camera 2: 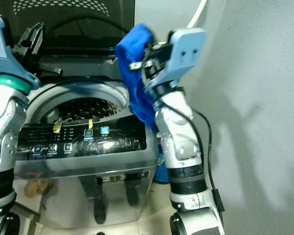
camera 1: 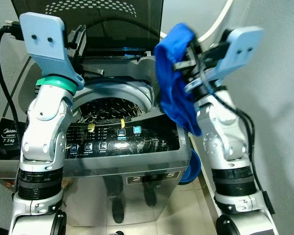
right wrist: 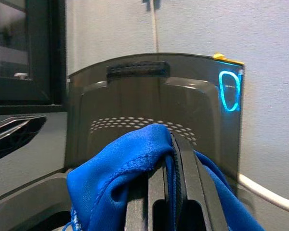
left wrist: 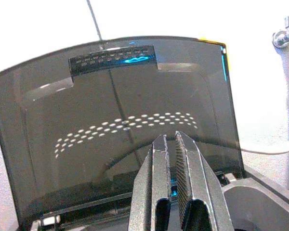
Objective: Clothes washing
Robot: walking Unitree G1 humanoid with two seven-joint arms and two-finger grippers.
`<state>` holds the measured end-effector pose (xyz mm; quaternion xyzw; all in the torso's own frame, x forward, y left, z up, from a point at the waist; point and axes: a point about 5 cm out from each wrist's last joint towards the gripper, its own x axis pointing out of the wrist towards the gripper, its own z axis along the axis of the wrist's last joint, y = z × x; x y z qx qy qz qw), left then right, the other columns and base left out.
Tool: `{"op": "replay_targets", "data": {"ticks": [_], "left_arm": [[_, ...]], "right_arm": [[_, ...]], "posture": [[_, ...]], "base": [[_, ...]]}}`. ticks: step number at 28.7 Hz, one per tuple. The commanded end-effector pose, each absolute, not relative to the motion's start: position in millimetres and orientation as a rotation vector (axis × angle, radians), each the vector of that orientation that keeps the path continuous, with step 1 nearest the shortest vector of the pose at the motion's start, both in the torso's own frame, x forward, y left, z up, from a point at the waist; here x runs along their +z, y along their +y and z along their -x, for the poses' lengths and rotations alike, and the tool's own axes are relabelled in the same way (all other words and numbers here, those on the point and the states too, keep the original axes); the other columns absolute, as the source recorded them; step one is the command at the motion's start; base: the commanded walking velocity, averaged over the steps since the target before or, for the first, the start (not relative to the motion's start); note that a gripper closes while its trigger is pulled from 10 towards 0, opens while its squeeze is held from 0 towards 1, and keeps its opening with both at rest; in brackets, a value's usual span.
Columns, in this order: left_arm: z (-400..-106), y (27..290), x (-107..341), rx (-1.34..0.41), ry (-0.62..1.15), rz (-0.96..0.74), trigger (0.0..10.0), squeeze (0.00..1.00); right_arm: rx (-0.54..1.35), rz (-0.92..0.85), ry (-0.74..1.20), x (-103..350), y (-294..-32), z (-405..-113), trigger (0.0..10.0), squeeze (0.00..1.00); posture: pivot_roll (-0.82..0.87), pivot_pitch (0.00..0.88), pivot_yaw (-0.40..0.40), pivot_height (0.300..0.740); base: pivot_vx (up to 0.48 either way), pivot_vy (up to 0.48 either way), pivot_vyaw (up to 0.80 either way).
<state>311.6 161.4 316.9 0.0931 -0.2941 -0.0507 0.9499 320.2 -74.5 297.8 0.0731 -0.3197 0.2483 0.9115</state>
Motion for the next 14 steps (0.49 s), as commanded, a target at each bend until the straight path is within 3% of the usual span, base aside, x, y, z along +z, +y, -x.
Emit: {"op": "replay_targets", "data": {"ticks": [1, 6, 8, 10, 11, 12, 14], "left_arm": [[-307.6, 159.5, 316.6, -0.079, -0.628, -0.24, 10.0, 0.0], [-305.3, 155.4, 315.2, -0.048, -0.647, -0.259, 10.0, 0.0], [-301.9, 148.7, 312.2, -0.03, -0.66, -0.259, 10.0, 0.0], [-290.3, 146.8, 315.7, 0.111, -0.745, -0.313, 10.0, 0.0], [-290.3, 146.8, 315.7, 0.111, -0.745, -0.313, 10.0, 0.0], [-283.4, 156.2, 312.4, 0.252, -0.744, -0.315, 10.0, 0.0], [-282.3, 159.5, 309.7, 0.285, -0.727, -0.309, 10.0, 0.0]], "right_arm": [[0.581, -0.163, -0.674, 302.2, -66.8, -314.1, 10.0, 0.0], [0.636, -0.161, -0.679, 305.4, -56.8, -312.4, 10.0, 0.0], [0.67, -0.149, -0.683, 310.0, -42.1, -315.2, 10.0, 0.0], [0.718, -0.153, -0.676, 315.2, -6.3, -321.2, 10.0, 0.0], [0.718, -0.153, -0.676, 315.2, -6.3, -321.2, 10.0, 0.0], [0.682, -0.196, -0.691, 326.2, 17.7, -326.2, 10.0, 0.0], [0.66, -0.213, -0.701, 330.4, 21.8, -327.6, 10.0, 0.0]], "posture": [[0.04, 0.026, 0.032, 0.74], [0.04, 0.027, 0.032, 0.74], [0.04, 0.025, 0.03, 0.74], [0.05, 0.025, 0.02, 0.74], [0.05, 0.025, 0.02, 0.74], [0.07, 0.022, 0.009, 0.74], [0.07, 0.022, 0.009, 0.74]], "base": [[0.0, 0.0, 0.0], [0.0, 0.0, 0.0], [0.0, 0.0, 0.0], [0.0, 0.0, 0.0], [0.0, 0.0, 0.0], [0.0, 0.0, 0.0], [0.0, 0.0, 0.0]]}}
